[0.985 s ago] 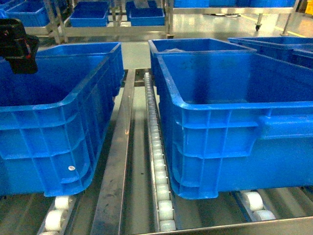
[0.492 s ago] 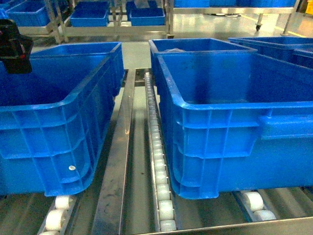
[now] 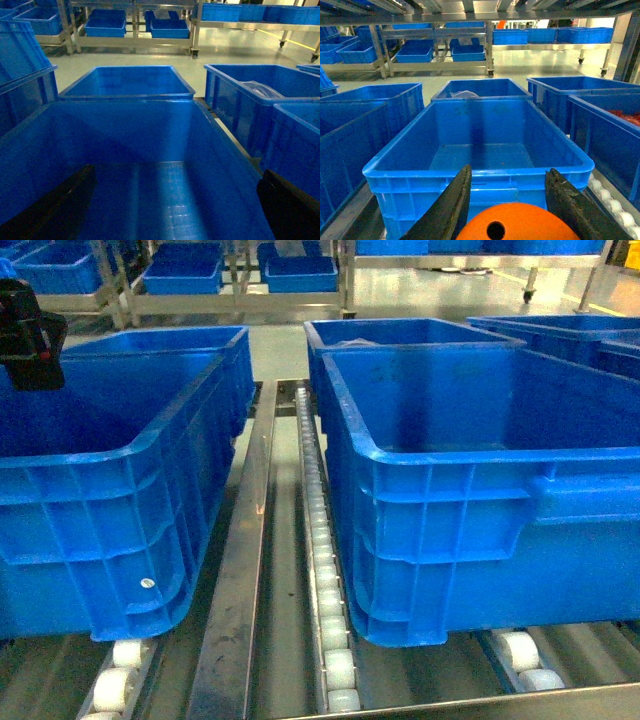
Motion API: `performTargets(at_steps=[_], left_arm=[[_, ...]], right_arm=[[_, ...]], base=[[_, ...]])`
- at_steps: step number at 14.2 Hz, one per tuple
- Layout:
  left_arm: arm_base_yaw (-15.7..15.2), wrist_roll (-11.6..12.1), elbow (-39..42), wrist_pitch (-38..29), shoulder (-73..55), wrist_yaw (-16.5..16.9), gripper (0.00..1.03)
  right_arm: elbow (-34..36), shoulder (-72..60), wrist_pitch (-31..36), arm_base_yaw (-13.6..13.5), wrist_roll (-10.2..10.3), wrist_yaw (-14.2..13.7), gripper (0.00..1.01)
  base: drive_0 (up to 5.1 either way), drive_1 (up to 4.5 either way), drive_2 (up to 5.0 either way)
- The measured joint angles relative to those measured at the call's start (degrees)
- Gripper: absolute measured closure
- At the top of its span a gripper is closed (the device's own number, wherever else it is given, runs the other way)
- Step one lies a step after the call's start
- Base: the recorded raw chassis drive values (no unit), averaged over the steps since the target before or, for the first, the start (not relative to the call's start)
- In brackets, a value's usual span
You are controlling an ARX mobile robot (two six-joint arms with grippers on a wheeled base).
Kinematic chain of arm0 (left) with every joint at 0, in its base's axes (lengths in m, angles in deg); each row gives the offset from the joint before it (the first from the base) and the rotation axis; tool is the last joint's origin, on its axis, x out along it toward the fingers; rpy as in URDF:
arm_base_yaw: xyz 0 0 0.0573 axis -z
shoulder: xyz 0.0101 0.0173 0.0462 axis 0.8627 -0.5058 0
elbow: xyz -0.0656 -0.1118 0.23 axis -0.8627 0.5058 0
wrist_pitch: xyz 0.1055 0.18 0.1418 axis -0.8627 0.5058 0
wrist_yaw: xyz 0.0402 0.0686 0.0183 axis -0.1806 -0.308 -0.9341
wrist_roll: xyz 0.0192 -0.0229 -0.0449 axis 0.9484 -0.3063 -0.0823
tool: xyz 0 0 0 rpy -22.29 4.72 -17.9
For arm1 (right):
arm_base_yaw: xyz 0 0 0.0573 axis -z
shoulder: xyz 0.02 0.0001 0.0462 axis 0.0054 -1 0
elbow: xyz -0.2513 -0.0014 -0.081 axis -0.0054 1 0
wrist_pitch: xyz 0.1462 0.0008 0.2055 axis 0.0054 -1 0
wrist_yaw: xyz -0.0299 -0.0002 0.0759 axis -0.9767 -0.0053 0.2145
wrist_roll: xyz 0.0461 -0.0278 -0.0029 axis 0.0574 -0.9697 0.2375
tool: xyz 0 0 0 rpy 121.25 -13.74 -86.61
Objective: Sort blue parts and orange caps into right shelf containers
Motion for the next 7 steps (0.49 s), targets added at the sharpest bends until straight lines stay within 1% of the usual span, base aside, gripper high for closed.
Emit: performTargets(at_steps=[7], left_arm=[[0.0, 0.0, 0.0, 0.0, 0.0, 0.0, 0.05]], right_arm=[[0.0, 0.0, 0.0, 0.0, 0.0, 0.0, 0.61]], base=[[0.0, 0.0, 0.0]])
